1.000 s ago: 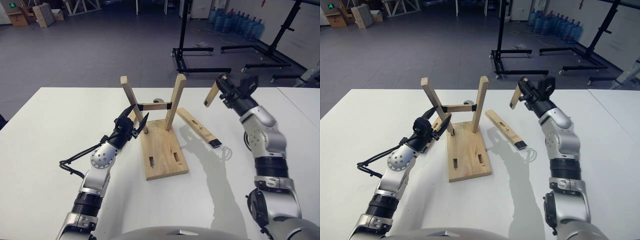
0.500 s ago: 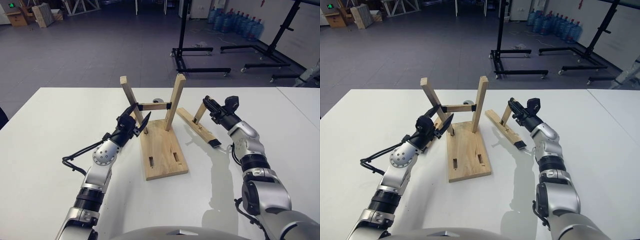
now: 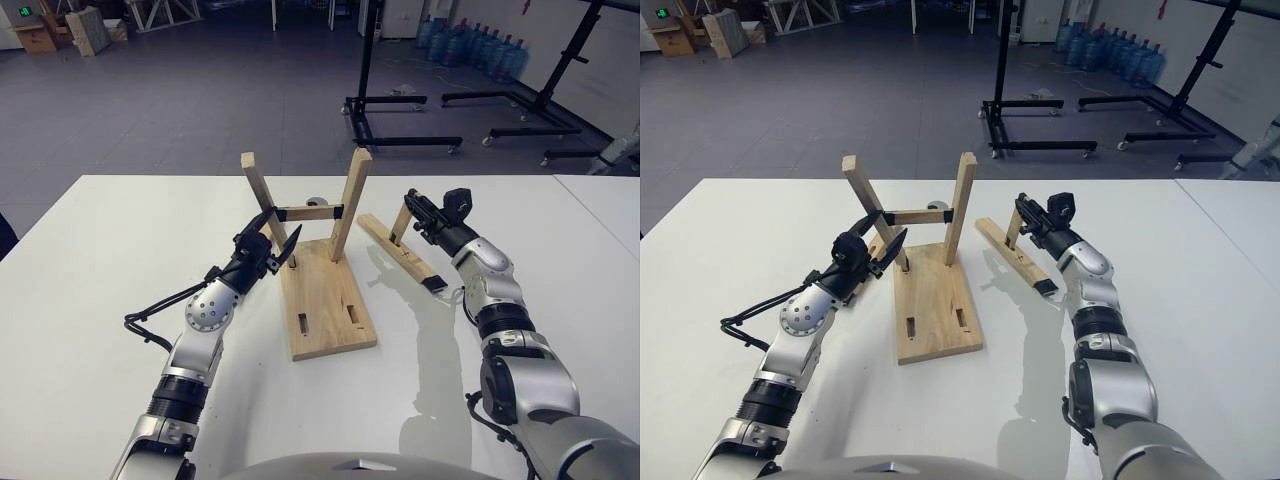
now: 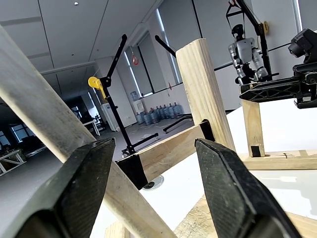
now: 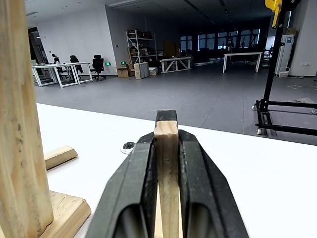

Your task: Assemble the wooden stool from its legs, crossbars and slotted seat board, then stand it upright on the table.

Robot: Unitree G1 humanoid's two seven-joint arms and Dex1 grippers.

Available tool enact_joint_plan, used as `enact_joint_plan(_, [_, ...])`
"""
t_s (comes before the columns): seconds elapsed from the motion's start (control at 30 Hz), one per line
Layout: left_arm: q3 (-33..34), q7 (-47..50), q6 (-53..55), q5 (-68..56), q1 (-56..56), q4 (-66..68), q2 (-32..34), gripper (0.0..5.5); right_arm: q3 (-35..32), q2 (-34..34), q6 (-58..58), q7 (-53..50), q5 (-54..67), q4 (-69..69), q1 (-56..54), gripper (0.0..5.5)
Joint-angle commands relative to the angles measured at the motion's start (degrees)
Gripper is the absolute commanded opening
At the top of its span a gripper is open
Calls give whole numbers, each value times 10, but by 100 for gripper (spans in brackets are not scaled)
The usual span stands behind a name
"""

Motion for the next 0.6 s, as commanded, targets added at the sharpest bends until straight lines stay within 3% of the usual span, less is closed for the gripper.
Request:
enact_joint_plan(0.03, [1,-1,-8,5,6,0,6,293,10,11,21,-3,-13,-17,46,39])
enact_joint_plan(0.33, [4,3,-19,8,-11,20,7,293,12,5,33,-30,-19,-64,75,39])
enact_joint_plan(0.6, [2,4,-25,10,-15,29,5,293,54,5,82,-66,-61,-70,118,39])
